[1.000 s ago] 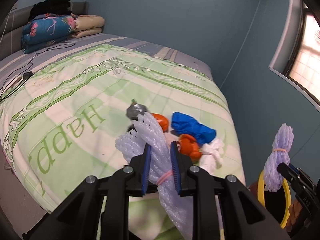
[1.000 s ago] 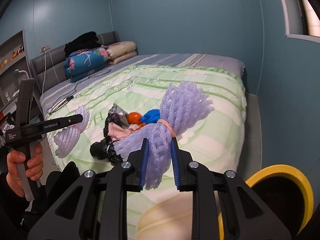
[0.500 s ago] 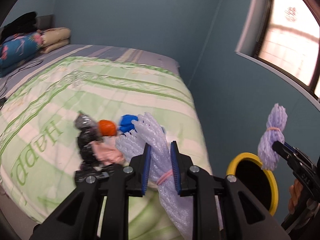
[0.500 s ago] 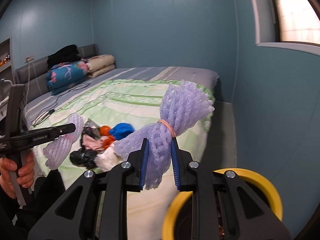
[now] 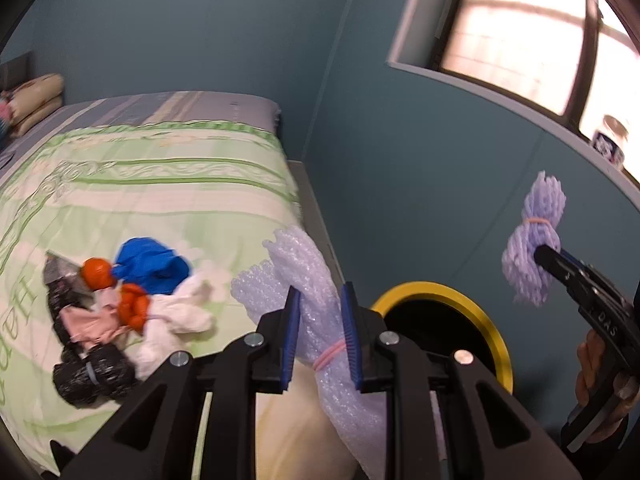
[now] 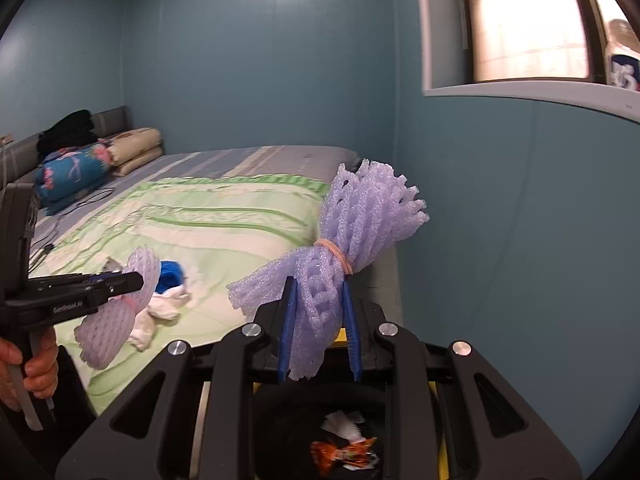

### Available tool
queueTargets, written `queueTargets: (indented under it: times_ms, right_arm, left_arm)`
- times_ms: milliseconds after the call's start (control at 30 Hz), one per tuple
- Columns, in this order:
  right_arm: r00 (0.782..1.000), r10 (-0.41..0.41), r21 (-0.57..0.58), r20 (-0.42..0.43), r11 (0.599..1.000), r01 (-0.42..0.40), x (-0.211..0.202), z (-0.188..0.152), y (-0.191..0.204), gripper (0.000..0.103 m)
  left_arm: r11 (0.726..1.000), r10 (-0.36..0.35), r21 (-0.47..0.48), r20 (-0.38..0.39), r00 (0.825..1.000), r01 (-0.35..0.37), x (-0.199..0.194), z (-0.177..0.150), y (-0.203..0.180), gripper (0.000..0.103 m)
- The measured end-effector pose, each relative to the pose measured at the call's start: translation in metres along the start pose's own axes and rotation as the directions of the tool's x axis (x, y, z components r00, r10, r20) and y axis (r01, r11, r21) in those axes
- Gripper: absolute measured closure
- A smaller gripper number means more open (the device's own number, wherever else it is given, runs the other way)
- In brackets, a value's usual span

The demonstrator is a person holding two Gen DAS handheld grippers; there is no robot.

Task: Collect trash
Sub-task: 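Carry the foam nets over the yellow bin and open both grippers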

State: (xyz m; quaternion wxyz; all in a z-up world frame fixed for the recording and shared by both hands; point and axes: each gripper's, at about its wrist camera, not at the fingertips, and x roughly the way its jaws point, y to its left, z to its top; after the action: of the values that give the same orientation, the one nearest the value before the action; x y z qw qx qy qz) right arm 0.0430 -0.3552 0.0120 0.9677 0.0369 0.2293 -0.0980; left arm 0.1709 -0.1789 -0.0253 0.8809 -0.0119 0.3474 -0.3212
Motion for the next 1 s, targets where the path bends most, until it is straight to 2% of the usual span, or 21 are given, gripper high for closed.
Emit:
queueTargets:
  times_ms: [233, 533, 1000]
  right_arm:
    - [0.999, -0.047, 0.023, 0.014, 0.999, 0.046, -0.005, -0.005, -0.017, 0.082]
    - [0.995, -0.098, 0.044, -0.01, 0.994, 0.098, -0.002, -0.012, -0.03, 0.082]
    - [0.995, -0.06, 0.078, -0.083, 0.995, 0.066, 0.023, -0.012, -0.038, 0.081]
  left_arm:
    - [0.997, -0.054, 0.047, -0.028, 0.998, 0.055, 0.017, 0.005, -0.04, 0.084]
    - [0.99, -0.105, 0.085, -0.061, 0.993, 0.11, 0.033, 0.002, -0.078, 0.084]
    - [0.983, -0.122, 0.122, -0.15, 0.981, 0.141, 0.061, -0.023, -0.108, 0.084]
